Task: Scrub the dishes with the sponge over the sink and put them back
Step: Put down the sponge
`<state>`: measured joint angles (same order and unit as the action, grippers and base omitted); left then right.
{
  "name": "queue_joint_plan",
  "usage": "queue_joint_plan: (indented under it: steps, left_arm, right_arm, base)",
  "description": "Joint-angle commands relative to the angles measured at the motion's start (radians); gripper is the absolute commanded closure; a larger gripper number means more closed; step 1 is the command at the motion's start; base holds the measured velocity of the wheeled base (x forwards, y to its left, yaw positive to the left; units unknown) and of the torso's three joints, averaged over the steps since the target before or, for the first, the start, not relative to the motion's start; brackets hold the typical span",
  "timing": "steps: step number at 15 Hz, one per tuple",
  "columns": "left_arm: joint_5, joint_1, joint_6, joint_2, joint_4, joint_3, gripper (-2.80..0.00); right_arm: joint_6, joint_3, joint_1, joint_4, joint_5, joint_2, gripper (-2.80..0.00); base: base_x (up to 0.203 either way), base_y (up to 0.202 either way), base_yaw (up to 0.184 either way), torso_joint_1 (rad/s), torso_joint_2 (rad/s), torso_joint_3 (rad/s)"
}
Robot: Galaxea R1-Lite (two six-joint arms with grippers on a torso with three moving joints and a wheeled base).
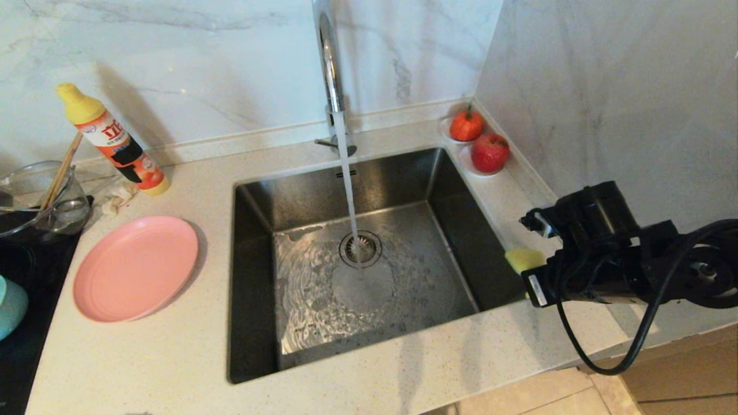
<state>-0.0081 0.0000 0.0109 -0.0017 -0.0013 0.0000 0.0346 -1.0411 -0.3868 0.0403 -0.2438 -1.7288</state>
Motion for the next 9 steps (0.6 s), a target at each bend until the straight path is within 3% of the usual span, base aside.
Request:
queue_joint_plan:
  steps: [1, 9]
  left_arm:
    - [0.0, 0.001, 0.0, 0.0, 0.0, 0.0, 0.0]
    - [0.0, 0.002, 0.0, 0.0, 0.0, 0.0, 0.0]
  right_arm:
    - [0.001, -0.001, -0.004, 0.001, -0.002, -0.012, 0.0]
    - [-0.001, 0.002, -0.003, 0.002, -0.006, -0.015, 0.0]
  base:
    - [0.0, 0.0, 0.0, 0.0, 0.0, 0.0]
    - [0.0, 0.0, 0.0, 0.0, 0.0, 0.0]
